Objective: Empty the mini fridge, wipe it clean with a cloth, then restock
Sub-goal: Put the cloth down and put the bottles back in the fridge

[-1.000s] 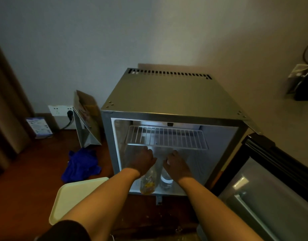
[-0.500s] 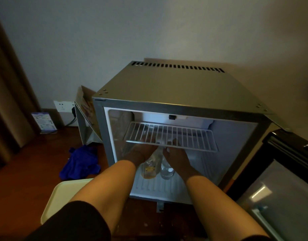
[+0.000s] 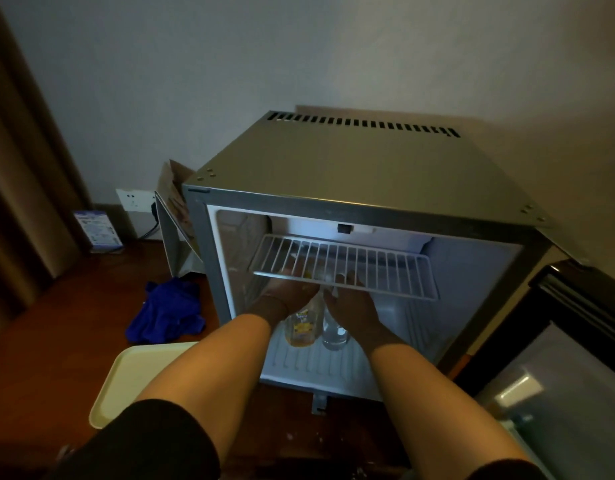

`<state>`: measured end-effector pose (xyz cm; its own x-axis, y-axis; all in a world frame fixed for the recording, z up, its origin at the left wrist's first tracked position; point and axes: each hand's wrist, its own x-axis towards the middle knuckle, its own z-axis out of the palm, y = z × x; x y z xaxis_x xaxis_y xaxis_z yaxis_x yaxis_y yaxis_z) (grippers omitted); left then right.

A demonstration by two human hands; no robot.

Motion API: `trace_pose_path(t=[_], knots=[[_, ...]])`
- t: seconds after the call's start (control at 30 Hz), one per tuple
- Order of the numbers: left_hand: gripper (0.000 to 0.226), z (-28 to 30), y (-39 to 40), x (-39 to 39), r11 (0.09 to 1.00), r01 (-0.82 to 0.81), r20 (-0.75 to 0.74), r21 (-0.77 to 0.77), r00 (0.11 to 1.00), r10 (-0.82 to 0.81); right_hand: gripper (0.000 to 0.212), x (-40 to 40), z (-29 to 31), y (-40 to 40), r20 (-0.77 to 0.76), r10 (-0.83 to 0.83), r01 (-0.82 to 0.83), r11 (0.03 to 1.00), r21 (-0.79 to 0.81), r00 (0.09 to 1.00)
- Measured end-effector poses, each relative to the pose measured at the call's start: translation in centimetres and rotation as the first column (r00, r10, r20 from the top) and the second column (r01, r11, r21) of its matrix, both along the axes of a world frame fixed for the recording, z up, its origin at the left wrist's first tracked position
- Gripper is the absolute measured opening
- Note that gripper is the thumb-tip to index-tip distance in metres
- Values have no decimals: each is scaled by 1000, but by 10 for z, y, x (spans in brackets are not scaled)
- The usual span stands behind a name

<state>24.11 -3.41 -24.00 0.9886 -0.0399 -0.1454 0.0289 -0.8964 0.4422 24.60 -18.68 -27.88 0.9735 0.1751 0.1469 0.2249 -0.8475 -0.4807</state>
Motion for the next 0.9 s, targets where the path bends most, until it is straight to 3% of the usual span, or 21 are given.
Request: trace_pose_path(t=[0.3, 0.47, 0.6, 0.9], knots=[[53, 5, 9, -33, 999, -16, 98, 37, 995, 13, 64, -41, 22, -2, -61, -31, 25, 995, -92, 998], [81, 9, 15, -57, 998, -13, -4, 53, 1000, 14, 64, -70, 40, -1, -116, -59, 36, 980, -194, 991], [72, 19, 17, -82, 992, 36, -13, 121, 999, -35, 60, -100, 59, 2, -202, -116, 56, 958, -281, 973], [59, 55, 22, -147, 966, 50, 100, 254, 992, -78, 50, -170, 91, -8, 23, -73, 77, 961, -267, 997]])
